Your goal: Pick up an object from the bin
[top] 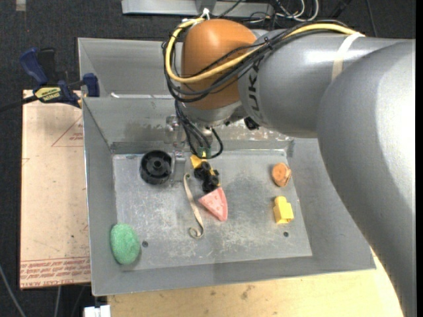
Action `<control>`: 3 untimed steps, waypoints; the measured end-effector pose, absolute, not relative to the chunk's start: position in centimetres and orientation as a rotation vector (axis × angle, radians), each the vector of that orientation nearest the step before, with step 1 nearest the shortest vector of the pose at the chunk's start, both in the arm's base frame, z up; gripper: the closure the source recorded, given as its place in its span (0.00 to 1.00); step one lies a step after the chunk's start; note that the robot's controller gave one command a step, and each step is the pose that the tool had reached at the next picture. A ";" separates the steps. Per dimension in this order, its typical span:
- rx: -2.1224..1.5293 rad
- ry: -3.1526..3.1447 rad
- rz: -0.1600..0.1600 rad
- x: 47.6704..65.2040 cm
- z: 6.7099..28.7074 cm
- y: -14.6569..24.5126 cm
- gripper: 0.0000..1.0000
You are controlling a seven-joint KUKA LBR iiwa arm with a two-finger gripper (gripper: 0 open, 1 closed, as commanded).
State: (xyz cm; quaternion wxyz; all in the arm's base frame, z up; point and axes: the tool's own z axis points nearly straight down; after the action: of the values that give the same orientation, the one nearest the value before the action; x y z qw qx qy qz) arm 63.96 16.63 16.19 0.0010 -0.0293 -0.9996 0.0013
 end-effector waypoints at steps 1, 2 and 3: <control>-0.073 -3.146 -0.004 64.7 13.4 17.8 0.00; -0.093 -3.142 -0.003 62.8 10.3 16.6 0.00; -0.097 -3.138 -0.001 62.5 9.9 16.4 0.00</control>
Offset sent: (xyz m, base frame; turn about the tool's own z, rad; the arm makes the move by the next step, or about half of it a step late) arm -0.0130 -0.0022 -0.0601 0.0044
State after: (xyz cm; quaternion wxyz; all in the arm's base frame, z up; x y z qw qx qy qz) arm 62.52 16.43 9.91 0.0012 -0.0310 -0.9995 -0.0003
